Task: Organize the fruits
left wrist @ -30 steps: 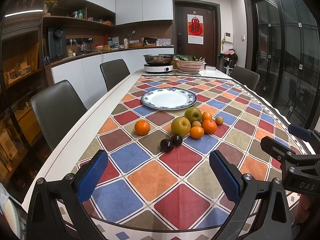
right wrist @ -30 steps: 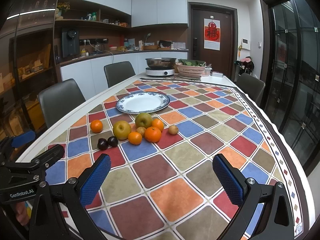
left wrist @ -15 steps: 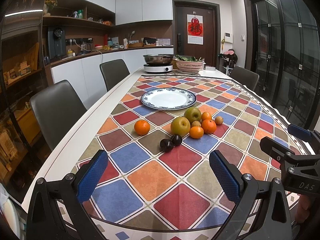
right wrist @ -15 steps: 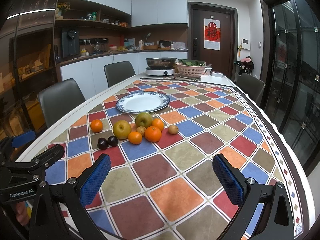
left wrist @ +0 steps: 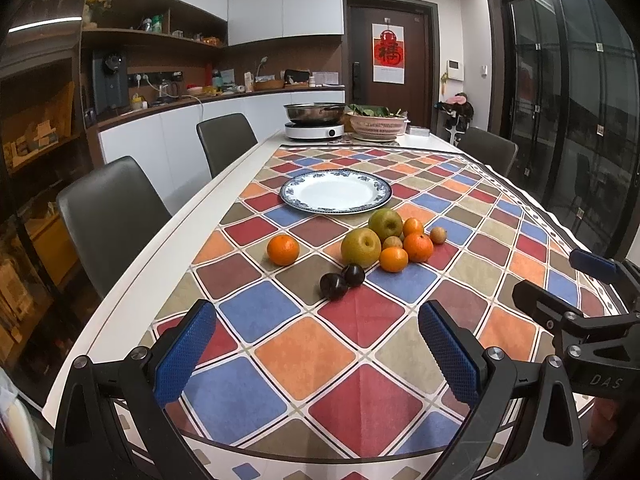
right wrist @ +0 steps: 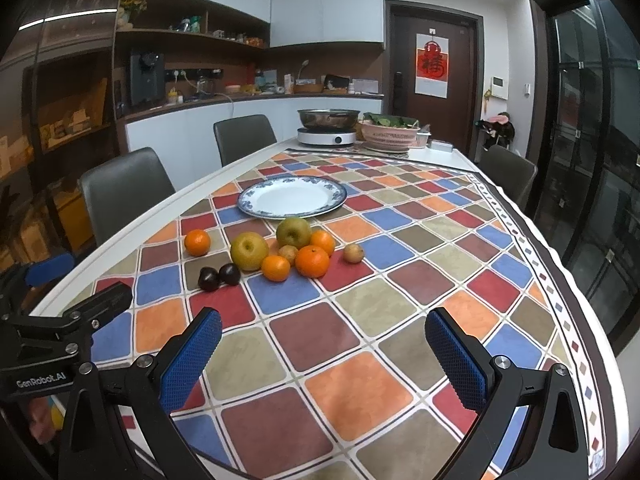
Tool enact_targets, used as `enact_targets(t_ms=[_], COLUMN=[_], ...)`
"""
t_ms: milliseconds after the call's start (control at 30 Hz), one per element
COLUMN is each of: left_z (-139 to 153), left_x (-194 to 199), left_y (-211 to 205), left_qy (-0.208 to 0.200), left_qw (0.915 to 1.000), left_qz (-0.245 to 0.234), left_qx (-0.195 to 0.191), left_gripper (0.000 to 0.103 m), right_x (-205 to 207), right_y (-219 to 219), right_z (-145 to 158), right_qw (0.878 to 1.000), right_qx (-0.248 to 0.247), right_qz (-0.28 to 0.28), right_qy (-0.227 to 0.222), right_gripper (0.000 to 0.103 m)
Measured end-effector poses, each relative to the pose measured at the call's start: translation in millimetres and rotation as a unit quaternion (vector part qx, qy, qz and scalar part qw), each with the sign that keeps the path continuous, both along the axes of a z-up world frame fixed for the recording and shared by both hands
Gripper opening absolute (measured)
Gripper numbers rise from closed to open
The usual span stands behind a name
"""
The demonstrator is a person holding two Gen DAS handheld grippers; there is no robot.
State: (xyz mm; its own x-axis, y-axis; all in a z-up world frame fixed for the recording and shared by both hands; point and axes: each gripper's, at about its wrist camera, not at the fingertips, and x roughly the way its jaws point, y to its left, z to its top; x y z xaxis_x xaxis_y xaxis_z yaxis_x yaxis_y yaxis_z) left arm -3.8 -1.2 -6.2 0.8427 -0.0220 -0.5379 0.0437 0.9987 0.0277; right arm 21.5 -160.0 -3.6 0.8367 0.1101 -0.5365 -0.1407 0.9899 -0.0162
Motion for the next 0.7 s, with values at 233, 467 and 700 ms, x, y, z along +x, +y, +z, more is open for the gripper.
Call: enact_targets(t_ms=[233, 467, 700], left_z=[-1.7, -7.8, -13.6], left_x=[11.9, 35.4, 56.5], left_y=[1.4, 5.5, 4.2], left_qy=[0.009, 0.03, 0.047], left_qw=[0.9999, 0.9991, 0.9968], left_qz=[-0.011, -0.026, -0.051], left_qx=[0.007, 0.016, 0.04], left_gripper=[0.097, 0.082, 0.071], right_x=[10.9, 32.8, 57.0], right_y=[1.1, 11.5, 23.9], right_z=[-6.0, -8.3, -11.3], right_qw=[1.0, 0.999, 0.996], right_qx=[-0.007, -0.028, -0.048], right_qz=[0.013, 0.037, 0.067], right_qy=[0.008, 0.008, 0.018], right_gripper=[0.102, 0.1, 0.089])
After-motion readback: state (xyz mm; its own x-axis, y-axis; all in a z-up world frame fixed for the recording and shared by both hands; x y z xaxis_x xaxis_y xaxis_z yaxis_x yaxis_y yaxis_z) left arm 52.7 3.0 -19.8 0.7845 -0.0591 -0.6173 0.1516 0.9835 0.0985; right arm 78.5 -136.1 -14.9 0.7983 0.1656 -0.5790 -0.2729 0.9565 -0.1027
